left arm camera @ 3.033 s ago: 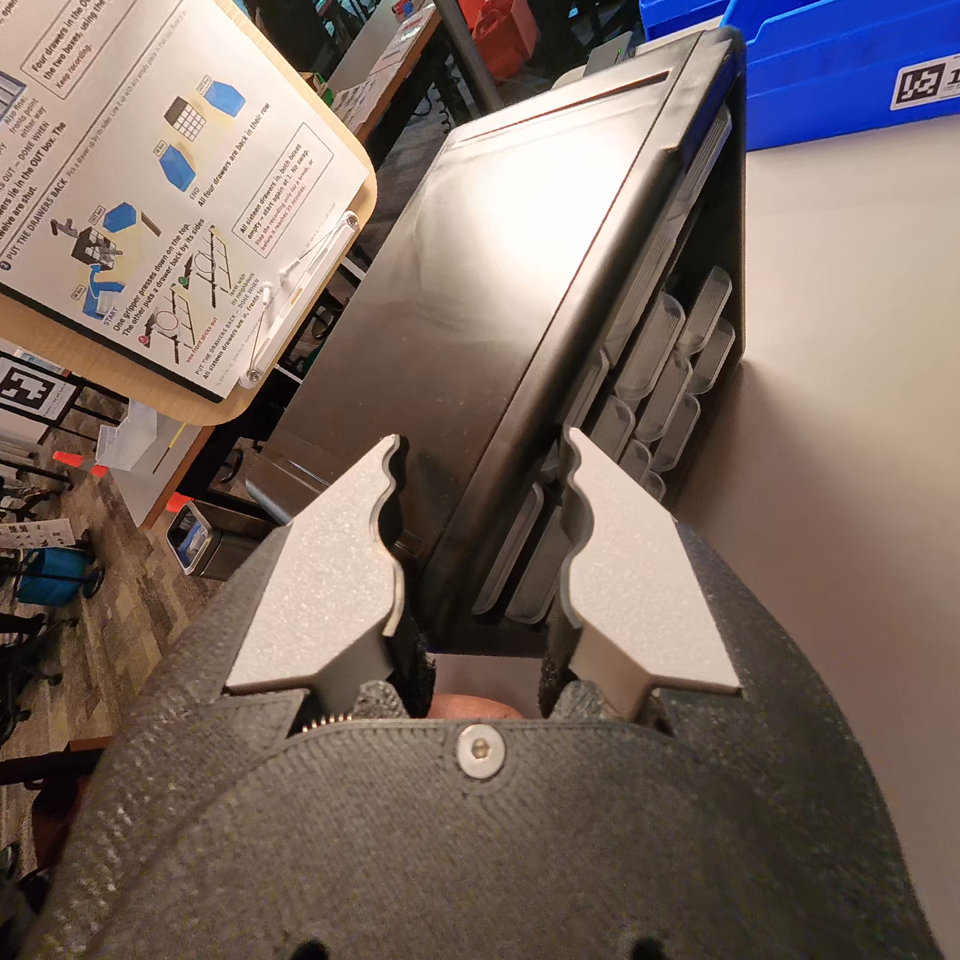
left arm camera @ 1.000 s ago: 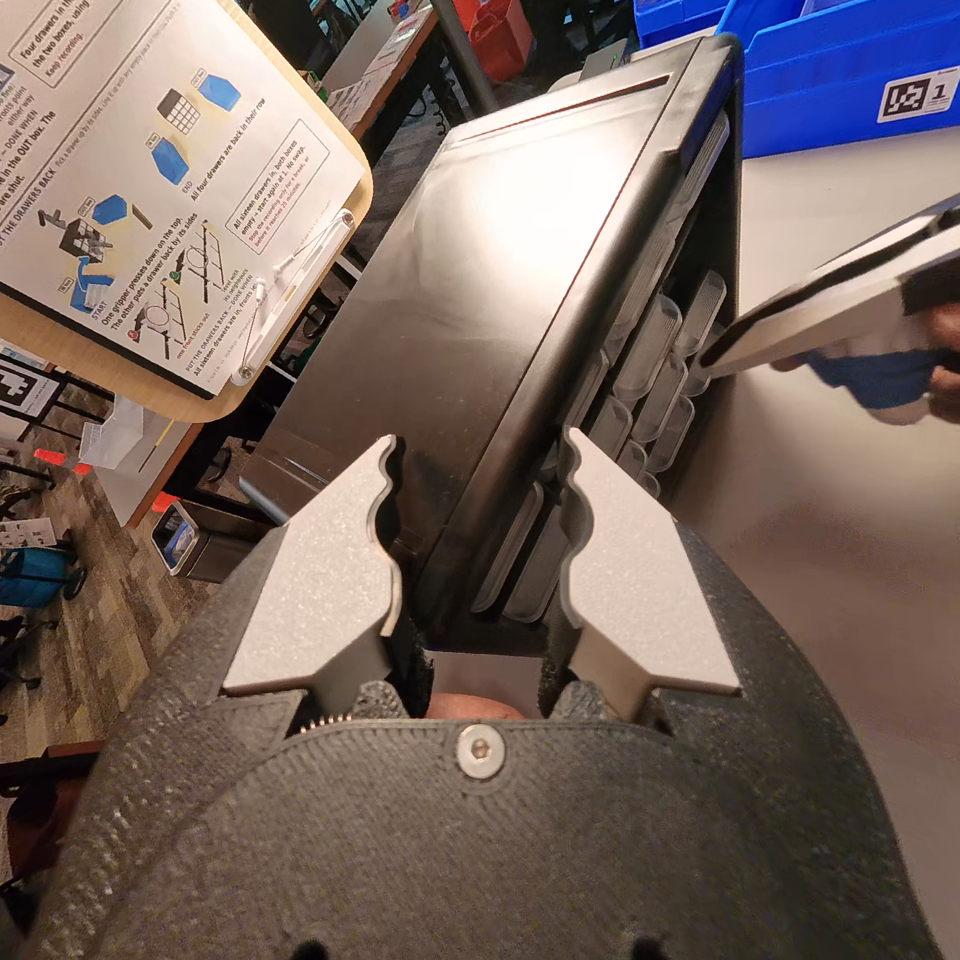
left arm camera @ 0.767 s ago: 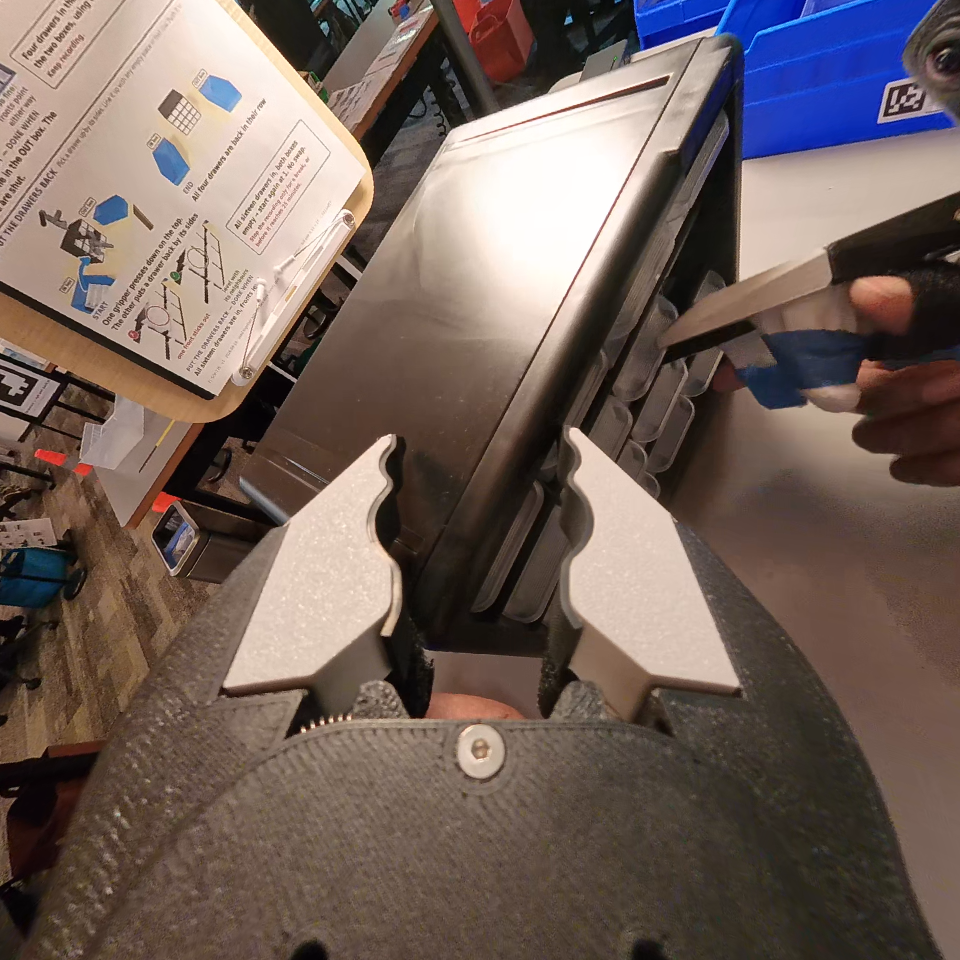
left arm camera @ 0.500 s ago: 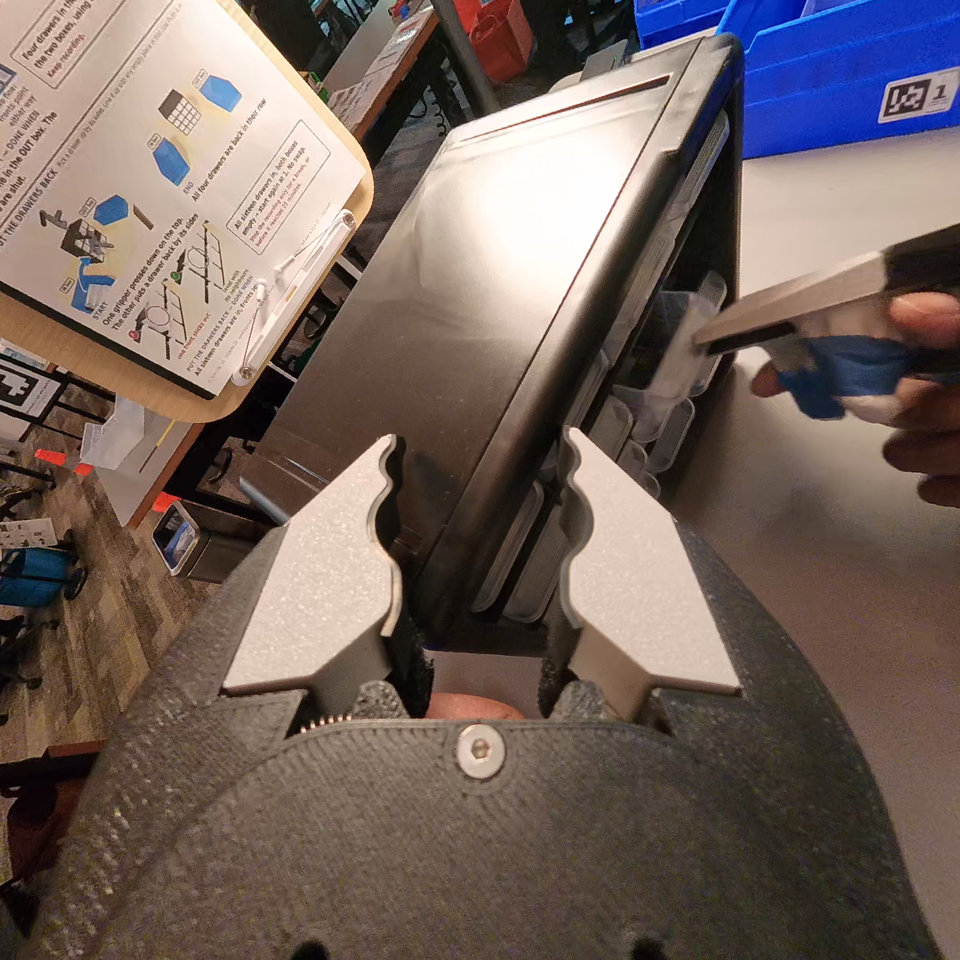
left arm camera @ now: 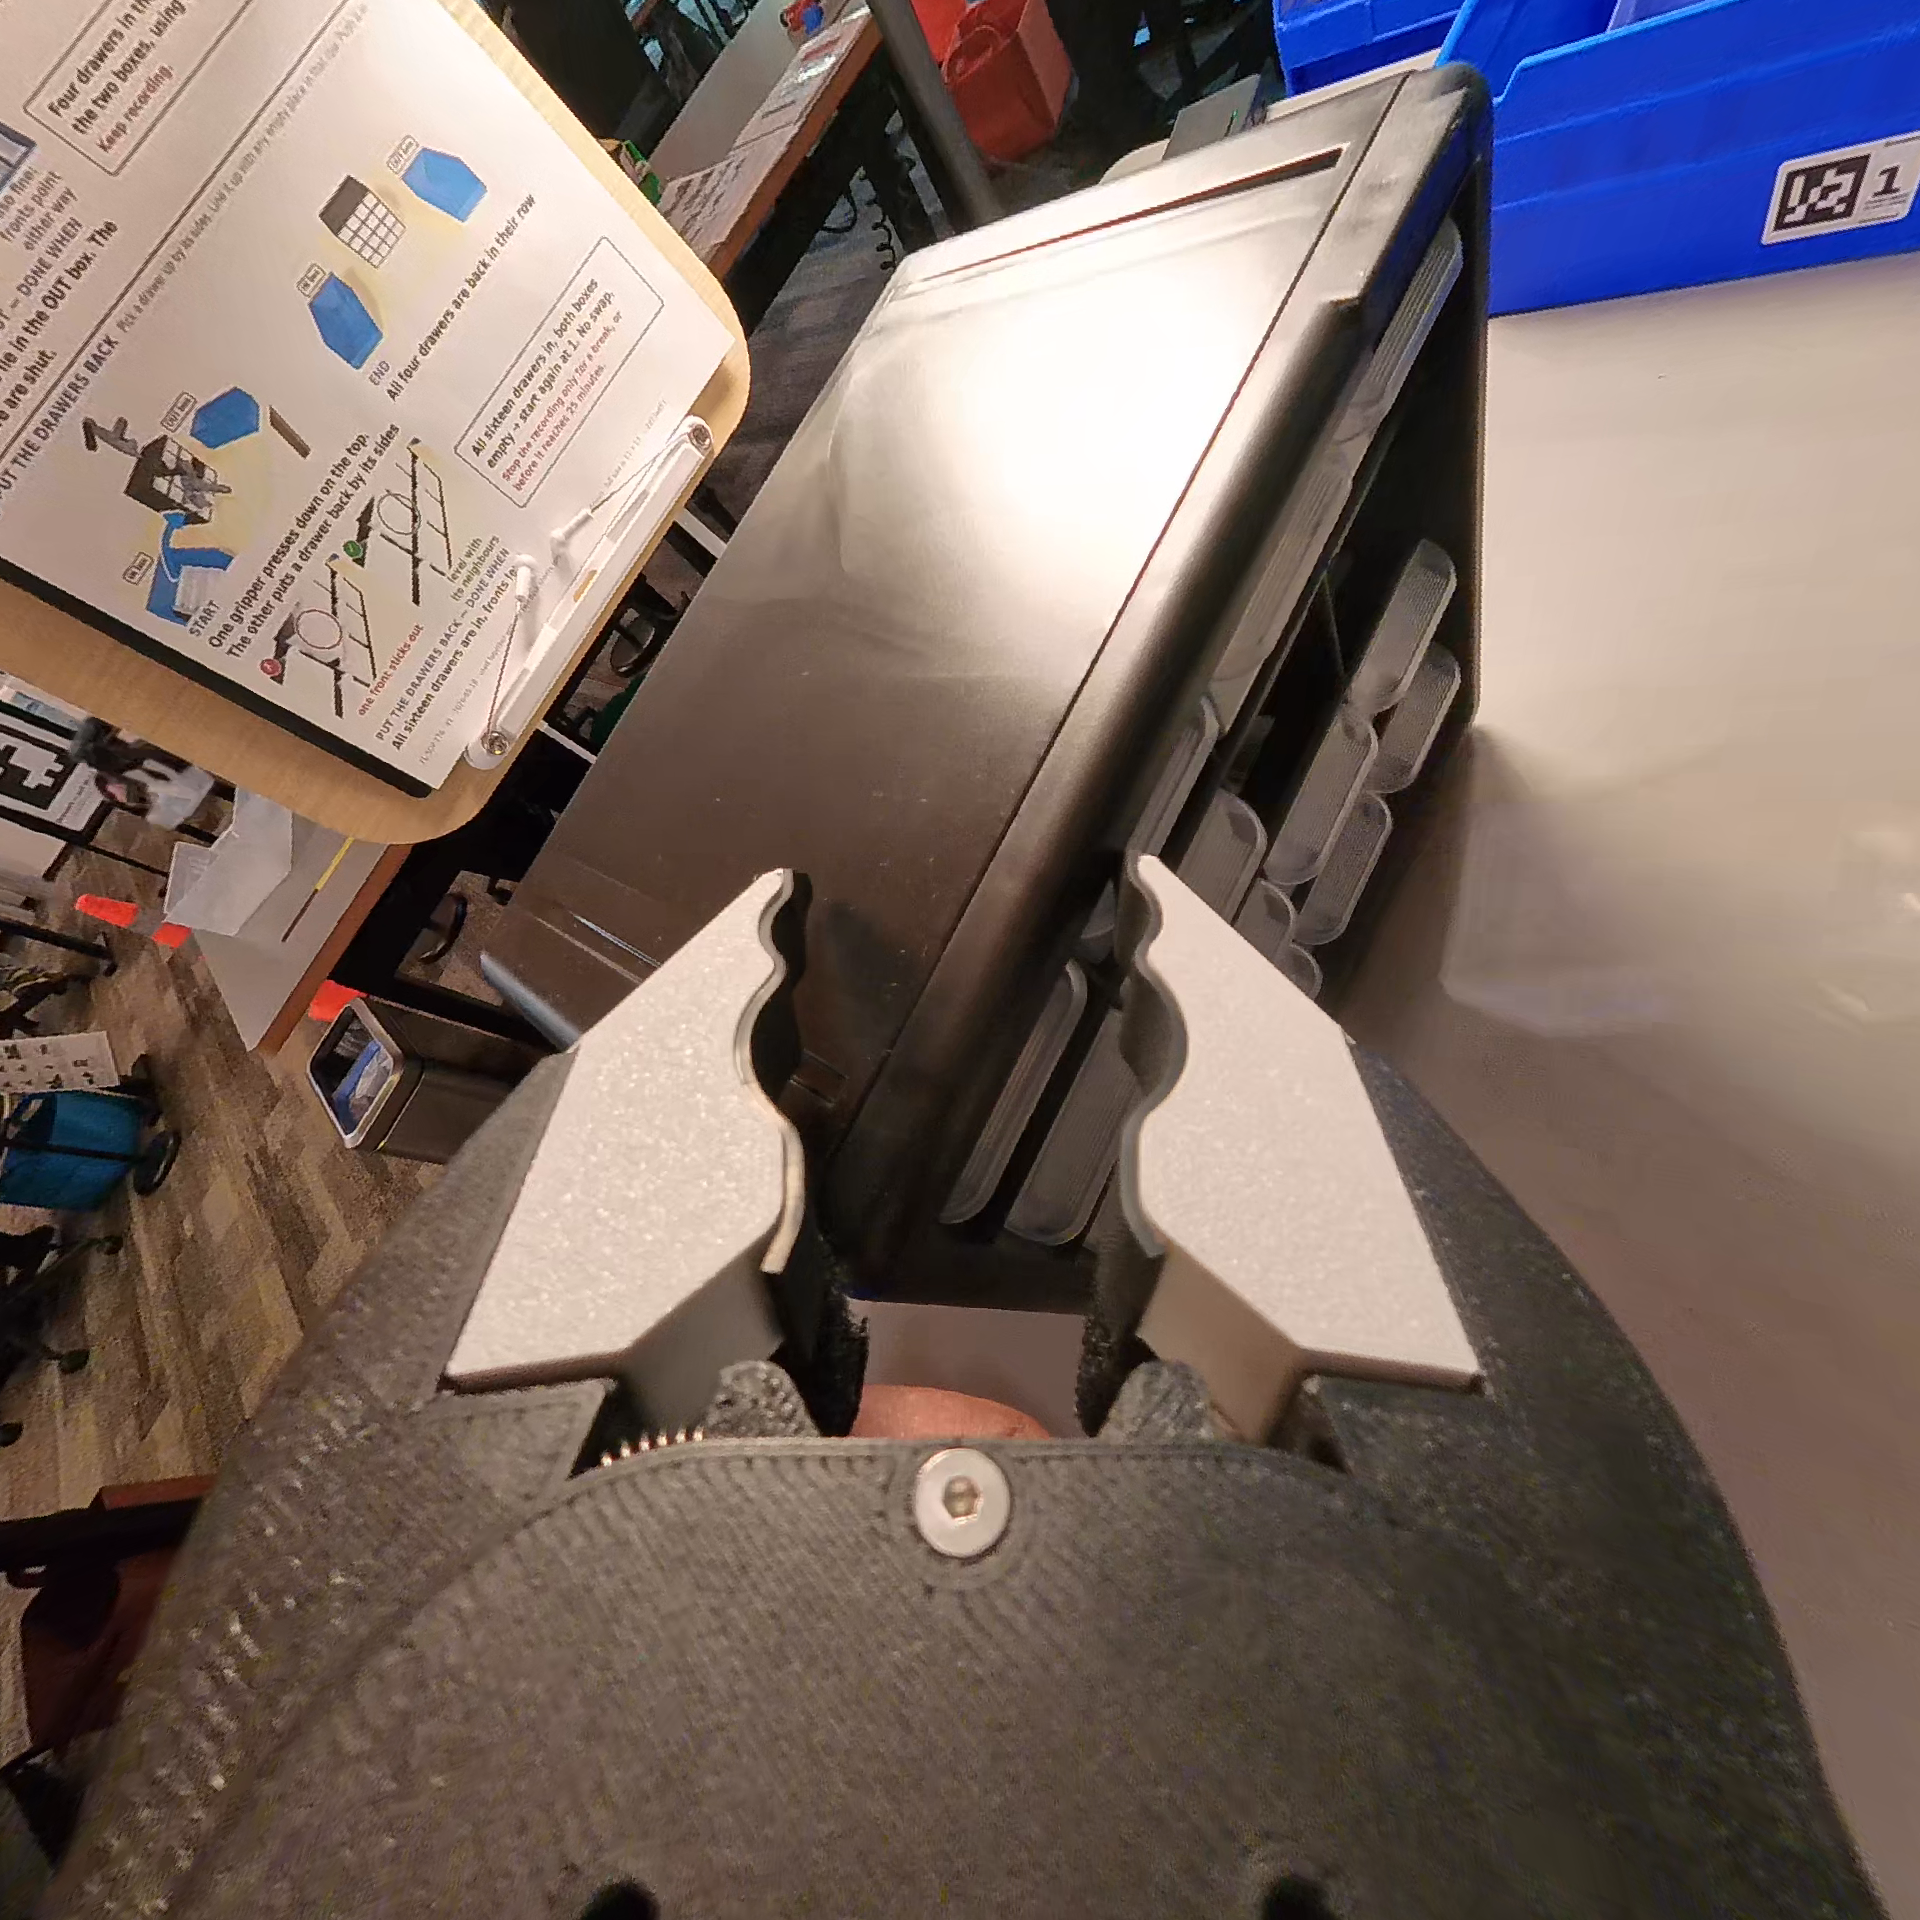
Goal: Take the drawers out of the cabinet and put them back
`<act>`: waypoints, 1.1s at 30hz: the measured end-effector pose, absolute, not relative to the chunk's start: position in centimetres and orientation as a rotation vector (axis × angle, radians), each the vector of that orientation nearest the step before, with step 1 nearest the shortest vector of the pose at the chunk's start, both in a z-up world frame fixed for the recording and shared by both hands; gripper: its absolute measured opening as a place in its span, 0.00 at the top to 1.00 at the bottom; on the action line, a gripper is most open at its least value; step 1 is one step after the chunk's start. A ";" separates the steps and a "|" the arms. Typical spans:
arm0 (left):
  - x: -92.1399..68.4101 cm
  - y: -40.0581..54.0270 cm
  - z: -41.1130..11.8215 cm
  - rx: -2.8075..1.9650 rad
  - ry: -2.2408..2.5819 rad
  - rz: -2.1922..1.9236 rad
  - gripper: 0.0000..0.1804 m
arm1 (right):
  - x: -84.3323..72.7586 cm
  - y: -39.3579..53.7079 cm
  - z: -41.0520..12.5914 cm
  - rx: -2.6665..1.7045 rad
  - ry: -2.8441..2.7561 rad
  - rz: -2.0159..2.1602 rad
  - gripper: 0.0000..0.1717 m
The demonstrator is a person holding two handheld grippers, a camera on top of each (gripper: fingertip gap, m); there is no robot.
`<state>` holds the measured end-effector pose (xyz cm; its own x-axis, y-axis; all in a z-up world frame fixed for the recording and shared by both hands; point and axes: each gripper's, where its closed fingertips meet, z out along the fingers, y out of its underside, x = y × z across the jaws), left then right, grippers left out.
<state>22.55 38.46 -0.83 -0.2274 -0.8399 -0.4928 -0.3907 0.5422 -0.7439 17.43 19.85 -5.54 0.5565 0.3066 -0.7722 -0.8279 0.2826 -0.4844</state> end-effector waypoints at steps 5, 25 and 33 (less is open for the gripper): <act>22.5 38.5 -0.8 -1.013 1.831 -0.592 0.67 | 16.7 17.5 -7.9 -1.101 0.687 0.850 0.99; 22.5 38.4 -0.9 -1.017 1.831 -0.594 0.67 | 17.0 13.1 -12.4 -1.984 0.423 0.036 0.80; 22.5 38.5 -0.9 -1.018 1.836 -0.602 0.67 | 21.2 17.2 -17.7 -2.358 0.232 -0.237 0.69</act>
